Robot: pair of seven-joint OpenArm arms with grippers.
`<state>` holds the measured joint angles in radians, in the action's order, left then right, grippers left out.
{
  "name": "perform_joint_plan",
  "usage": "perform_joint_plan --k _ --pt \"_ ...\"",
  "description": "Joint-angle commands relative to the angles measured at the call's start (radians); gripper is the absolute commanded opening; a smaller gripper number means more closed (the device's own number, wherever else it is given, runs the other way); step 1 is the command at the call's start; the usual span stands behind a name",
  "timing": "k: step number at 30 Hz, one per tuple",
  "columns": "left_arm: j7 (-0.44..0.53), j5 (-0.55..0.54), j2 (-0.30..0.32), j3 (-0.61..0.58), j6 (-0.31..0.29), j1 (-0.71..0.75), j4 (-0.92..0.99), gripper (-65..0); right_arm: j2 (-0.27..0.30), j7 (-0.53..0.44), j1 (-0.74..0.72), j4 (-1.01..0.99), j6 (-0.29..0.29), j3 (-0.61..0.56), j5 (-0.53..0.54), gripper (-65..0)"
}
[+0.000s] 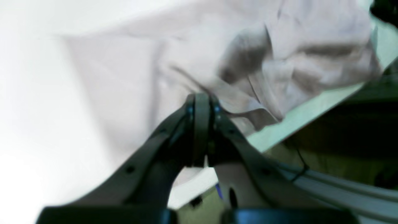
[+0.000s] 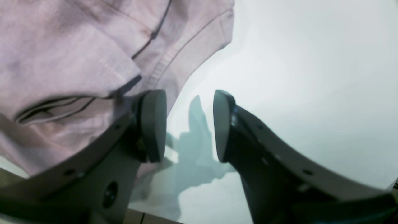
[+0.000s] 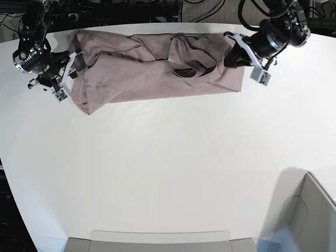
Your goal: Fold the T-shirt properly
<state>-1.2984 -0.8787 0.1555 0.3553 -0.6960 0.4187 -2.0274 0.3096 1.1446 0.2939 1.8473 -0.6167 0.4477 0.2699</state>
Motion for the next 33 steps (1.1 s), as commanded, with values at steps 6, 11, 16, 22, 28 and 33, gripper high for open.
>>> perform_joint_plan --k 6,11,16,22,28,33 --pt "0.021 -0.033 0.013 0.061 -0.002 -0.005 -0.008 -65.0 0.015 -0.010 -0.009 0.016 -0.009 0.004 0.006 -40.1" --pt "0.023 0.103 0.013 -0.014 -0.002 -0.034 -0.006 -65.0 0.015 -0.010 -0.017 0.016 -0.009 0.003 0.006 -40.1" --pt "0.023 0.250 0.011 -0.144 -0.002 -0.044 -0.002 -65.0 0.015 -0.010 -0.019 0.016 -0.009 0.003 0.006 -40.1" --pt "0.023 0.326 0.009 -0.335 -0.002 -0.131 0.061 -65.0 0.013 -0.010 -0.019 0.018 -0.009 0.003 0.006 -40.1" --pt "0.047 0.326 -0.044 -0.396 -0.002 -0.191 0.101 -65.0 0.013 -0.010 -0.017 0.021 -0.009 0.004 0.006 -40.1" --pt "0.055 0.326 -0.052 -0.414 -0.002 -0.260 0.193 -65.0 0.013 -0.010 -0.017 0.021 -0.009 0.004 0.007 -40.1"
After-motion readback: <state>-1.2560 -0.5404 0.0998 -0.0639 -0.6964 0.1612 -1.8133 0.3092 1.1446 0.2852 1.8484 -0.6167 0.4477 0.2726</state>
